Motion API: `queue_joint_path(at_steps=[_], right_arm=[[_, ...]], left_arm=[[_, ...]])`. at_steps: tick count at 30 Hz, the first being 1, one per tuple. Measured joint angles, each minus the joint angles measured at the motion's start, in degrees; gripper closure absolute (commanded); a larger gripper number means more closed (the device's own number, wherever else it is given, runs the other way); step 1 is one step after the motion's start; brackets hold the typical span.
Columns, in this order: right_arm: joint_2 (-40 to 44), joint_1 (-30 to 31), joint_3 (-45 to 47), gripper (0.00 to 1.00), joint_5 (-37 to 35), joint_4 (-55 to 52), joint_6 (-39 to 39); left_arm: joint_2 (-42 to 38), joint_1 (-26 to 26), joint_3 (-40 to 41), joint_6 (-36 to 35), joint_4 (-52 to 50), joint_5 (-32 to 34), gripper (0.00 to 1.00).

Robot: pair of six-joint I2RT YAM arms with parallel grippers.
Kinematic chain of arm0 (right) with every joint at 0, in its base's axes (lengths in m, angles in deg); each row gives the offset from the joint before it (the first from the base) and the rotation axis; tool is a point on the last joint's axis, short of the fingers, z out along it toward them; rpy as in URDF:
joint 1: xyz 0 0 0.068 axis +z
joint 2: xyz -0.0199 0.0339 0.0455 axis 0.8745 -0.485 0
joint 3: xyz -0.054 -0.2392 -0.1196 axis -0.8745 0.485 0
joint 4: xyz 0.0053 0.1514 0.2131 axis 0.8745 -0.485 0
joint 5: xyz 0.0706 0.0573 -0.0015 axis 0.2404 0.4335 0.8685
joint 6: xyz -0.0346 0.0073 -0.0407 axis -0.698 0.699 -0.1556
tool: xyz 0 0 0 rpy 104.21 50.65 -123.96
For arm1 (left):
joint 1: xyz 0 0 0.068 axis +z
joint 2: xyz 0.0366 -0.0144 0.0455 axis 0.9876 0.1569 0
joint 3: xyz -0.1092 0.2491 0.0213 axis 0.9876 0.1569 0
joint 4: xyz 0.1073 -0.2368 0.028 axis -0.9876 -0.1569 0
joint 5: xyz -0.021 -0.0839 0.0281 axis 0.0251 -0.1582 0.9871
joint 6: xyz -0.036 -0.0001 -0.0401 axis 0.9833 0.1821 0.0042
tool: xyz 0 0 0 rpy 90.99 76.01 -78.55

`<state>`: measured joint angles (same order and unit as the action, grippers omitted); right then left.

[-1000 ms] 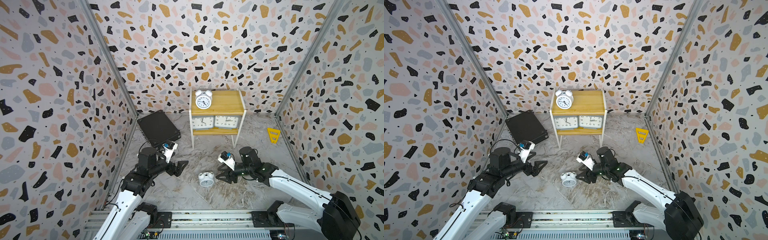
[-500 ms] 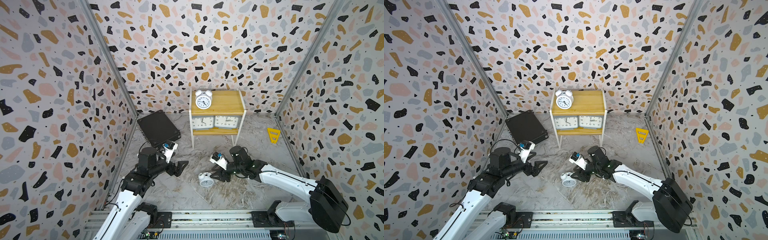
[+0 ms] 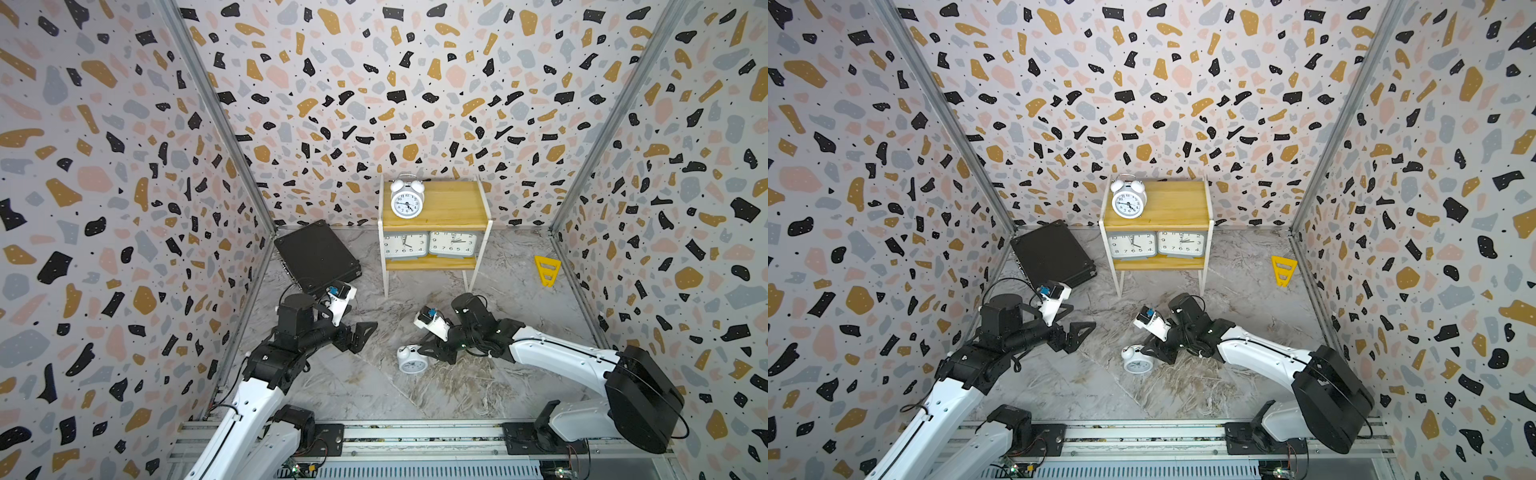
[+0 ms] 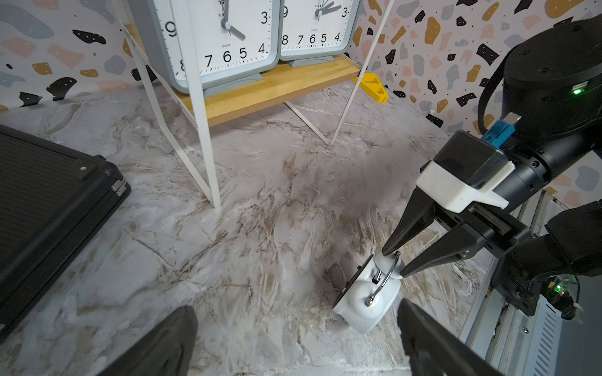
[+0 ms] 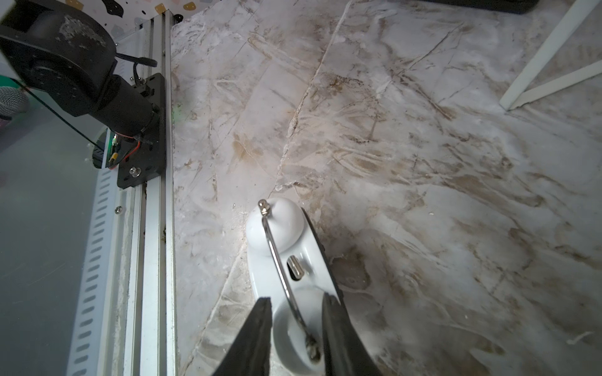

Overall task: Place the alarm clocks on the shelf by style
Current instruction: Pick up the alarm from the center of the board.

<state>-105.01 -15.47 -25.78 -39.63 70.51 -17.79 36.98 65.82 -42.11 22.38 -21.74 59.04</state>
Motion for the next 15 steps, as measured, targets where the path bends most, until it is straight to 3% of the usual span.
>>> queue_joint_path(at_steps=[4,10,15], right_arm=[[0.0,0.0,0.0,1.0,-0.2,0.2,-0.3],[1.7,0.2,-0.1,1.0,-2.7,-1.4,-0.7],[7.2,0.2,-0.3,1.0,-4.7,-5.5,-2.4]], left_arm=[[0.0,0.0,0.0,0.0,0.0,0.0,0.01],[0.9,0.0,0.0,0.0,0.0,-1.2,0.01],[3.0,-0.1,0.0,-0.2,0.8,-6.0,0.06]])
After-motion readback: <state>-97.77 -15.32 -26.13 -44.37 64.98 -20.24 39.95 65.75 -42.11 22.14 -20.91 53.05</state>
